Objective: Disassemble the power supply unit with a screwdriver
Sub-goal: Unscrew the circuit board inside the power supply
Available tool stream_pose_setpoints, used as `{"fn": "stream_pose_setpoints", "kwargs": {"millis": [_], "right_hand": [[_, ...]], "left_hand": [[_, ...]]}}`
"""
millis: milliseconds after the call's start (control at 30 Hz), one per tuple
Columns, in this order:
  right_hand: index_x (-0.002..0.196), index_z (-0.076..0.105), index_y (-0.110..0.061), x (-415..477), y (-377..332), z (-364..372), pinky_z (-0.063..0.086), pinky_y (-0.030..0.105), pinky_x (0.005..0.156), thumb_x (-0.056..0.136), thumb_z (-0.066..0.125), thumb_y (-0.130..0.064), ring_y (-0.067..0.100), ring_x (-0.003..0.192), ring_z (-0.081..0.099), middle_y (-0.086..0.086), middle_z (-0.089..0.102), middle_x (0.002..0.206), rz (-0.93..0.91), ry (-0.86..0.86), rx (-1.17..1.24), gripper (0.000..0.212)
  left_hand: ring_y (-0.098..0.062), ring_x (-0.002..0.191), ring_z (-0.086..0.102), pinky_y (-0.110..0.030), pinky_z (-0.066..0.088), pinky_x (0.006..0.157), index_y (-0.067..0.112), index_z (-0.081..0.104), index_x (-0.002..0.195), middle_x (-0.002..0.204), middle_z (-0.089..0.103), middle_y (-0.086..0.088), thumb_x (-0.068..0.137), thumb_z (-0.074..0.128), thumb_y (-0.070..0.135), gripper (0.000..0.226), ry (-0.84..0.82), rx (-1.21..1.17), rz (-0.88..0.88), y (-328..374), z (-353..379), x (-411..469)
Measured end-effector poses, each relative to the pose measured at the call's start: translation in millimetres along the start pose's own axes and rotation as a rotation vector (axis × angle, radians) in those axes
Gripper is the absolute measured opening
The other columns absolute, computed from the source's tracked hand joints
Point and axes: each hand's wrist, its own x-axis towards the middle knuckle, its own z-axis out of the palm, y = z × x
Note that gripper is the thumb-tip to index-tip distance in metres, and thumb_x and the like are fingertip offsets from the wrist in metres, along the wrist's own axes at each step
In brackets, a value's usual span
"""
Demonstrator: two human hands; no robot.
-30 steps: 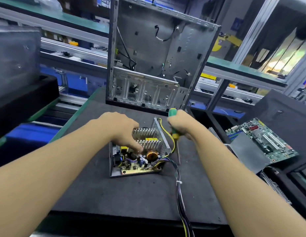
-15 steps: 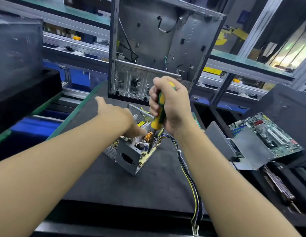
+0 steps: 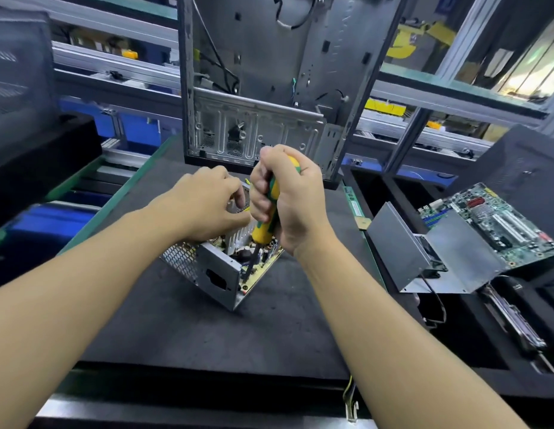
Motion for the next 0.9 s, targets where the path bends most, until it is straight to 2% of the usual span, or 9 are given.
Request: {"fn": "stream_pose_setpoints", "kwargs": {"millis": [133,333,500,600,733,833,900], "right_hand": [[0.060,0.045,-0.016,-1.4,-1.8,0.3,0.030,0.017,0.041,0.092,0.052,-0.013,0.014,0.037,0.033,0.001,0.042,0.054,0.008,-0.006,0.007,0.033],[0.060,0.044,-0.015,-2.5,-3.8,3.5,0.030,0.017,0.041,0.092,0.052,-0.014,0.013,0.036,0.032,0.002,0.041,0.053,0.003,-0.015,0.004,0.032],[0.061,0.044,-0.015,-3.9,-2.9,2.8,0.030,0.018,0.040,0.091,0.052,-0.014,0.014,0.037,0.033,0.002,0.042,0.054,-0.004,-0.008,-0.027,0.031],[0.059,0.046,-0.016,-4.2,-3.1,3.2,0.031,0.018,0.040,0.093,0.051,-0.013,0.014,0.037,0.033,0.002,0.042,0.054,-0.006,-0.015,-0.057,0.034],[0.063,0.047,-0.015,-4.2,-1.5,3.9,0.036,0.024,0.040,0.095,0.055,-0.013,0.018,0.039,0.038,0.005,0.044,0.055,-0.073,0.014,-0.167,0.033],[0.068,0.047,-0.011,-3.5,-0.1,0.6,0.039,0.030,0.042,0.096,0.058,-0.016,0.022,0.041,0.041,0.009,0.045,0.054,-0.131,0.061,-0.263,0.031],[0.068,0.047,-0.012,-3.2,-0.5,-0.6,0.039,0.032,0.043,0.097,0.058,-0.016,0.023,0.041,0.041,0.010,0.045,0.054,-0.141,0.053,-0.283,0.031]], "left_hand": [[-0.019,0.098,0.044,-0.036,0.037,0.083,0.035,0.054,0.094,0.098,0.045,0.007,0.086,0.056,0.055,0.021,-0.013,-0.028,0.011,-3.1,1.0,0.9],[-0.019,0.097,0.042,-0.035,0.036,0.080,0.038,0.046,0.082,0.093,0.041,0.009,0.085,0.057,0.057,0.022,-0.021,-0.044,0.019,-5.2,2.5,1.3],[-0.018,0.099,0.039,-0.035,0.036,0.082,0.038,0.048,0.089,0.100,0.042,0.006,0.088,0.057,0.059,0.023,-0.018,-0.023,0.019,-6.2,5.7,2.6],[-0.018,0.097,0.039,-0.035,0.034,0.079,0.038,0.046,0.086,0.097,0.040,0.007,0.088,0.057,0.058,0.023,-0.008,-0.041,0.021,-6.0,5.4,3.2],[-0.019,0.098,0.043,-0.037,0.039,0.080,0.039,0.043,0.074,0.094,0.041,0.010,0.087,0.059,0.050,0.023,-0.015,-0.080,0.052,-1.0,-0.2,-2.2],[-0.019,0.102,0.048,-0.041,0.045,0.092,0.036,0.051,0.084,0.102,0.051,0.003,0.087,0.066,0.036,0.016,0.061,-0.176,0.168,0.7,-5.0,-7.9],[-0.016,0.099,0.053,-0.032,0.045,0.091,0.034,0.056,0.087,0.101,0.057,0.002,0.086,0.070,0.016,0.023,0.082,-0.343,0.273,3.0,-10.8,-15.1]]}}
